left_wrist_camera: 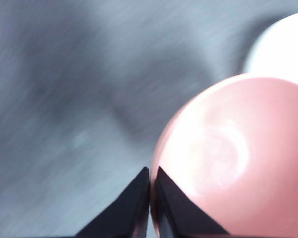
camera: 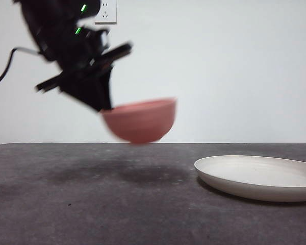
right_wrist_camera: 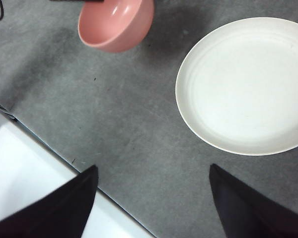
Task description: Place the red bowl on the white plate
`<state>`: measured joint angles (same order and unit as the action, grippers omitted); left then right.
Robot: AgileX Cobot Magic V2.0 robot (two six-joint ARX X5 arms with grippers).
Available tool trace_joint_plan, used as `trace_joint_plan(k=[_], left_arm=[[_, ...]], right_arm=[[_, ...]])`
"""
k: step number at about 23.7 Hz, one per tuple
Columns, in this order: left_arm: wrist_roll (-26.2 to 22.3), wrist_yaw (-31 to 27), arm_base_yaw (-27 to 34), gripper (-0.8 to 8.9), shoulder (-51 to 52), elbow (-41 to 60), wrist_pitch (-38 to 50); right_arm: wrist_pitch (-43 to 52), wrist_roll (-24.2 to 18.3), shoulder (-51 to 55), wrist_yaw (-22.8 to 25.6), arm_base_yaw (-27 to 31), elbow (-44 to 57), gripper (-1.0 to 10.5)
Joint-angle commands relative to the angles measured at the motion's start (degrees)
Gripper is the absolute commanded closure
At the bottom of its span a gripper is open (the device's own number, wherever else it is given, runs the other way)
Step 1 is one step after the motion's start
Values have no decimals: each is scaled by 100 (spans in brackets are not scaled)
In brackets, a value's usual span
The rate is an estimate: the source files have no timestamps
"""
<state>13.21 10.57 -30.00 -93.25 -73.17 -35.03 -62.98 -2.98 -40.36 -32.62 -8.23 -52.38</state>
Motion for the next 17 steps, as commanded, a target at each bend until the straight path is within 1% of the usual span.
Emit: trace_joint_plan(k=[1,2,5,8,17], left_arm=[[149,35,-334,798,-20,-378,87],[164,11,-459,798,-20,-433,162],[411,-186,-796,798,-105,-483,498],[520,-197,-986,798,-433,-708,640],[551,-201,-1497,798,-2249,-2199,518]], right_arm=[[37,39,-35,-2,-17,-94,591],[39,85,-35,9,-17,-94,591],[39,109,-35,7,-17,-94,591],[39,133,-33,7,-17,-96,591],[35,258,20,7,-17,-98,591]])
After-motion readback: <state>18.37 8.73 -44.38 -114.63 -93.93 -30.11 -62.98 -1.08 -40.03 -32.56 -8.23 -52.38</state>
